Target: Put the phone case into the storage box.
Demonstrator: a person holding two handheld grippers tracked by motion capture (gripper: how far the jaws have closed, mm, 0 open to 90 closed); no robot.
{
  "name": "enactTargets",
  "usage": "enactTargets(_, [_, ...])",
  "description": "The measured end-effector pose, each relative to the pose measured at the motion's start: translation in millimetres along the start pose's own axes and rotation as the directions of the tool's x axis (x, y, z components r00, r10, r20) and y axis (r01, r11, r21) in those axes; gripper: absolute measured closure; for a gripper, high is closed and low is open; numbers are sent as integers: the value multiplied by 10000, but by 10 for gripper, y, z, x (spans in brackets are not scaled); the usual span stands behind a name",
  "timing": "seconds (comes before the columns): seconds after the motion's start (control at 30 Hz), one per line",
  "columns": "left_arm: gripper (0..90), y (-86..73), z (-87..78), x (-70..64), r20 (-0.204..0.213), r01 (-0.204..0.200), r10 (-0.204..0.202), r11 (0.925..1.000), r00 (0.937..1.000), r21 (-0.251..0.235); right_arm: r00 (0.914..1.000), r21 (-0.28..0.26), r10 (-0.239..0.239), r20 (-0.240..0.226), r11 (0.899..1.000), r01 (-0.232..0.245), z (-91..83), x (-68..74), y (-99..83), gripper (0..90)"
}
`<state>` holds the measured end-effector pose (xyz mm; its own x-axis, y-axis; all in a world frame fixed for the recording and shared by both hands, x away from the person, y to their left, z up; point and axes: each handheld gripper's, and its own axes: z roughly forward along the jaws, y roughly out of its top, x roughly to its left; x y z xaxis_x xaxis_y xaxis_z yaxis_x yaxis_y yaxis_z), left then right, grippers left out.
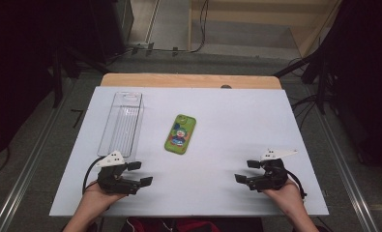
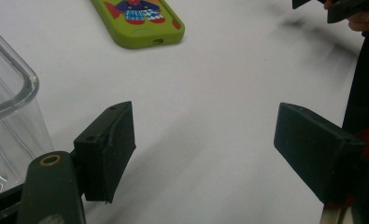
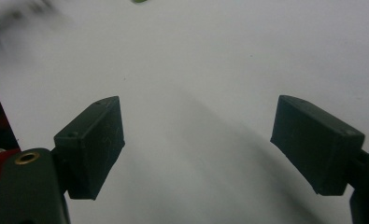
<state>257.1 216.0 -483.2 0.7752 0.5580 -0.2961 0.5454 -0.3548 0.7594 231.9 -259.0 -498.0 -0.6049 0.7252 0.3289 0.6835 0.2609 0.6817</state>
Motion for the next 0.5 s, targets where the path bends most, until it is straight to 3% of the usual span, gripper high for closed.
enactTargets(0.5, [219, -10, -48, 21, -223, 212, -212, 9998, 9995, -32, 9999, 30, -141, -96, 9999, 141, 23, -9, 22, 153])
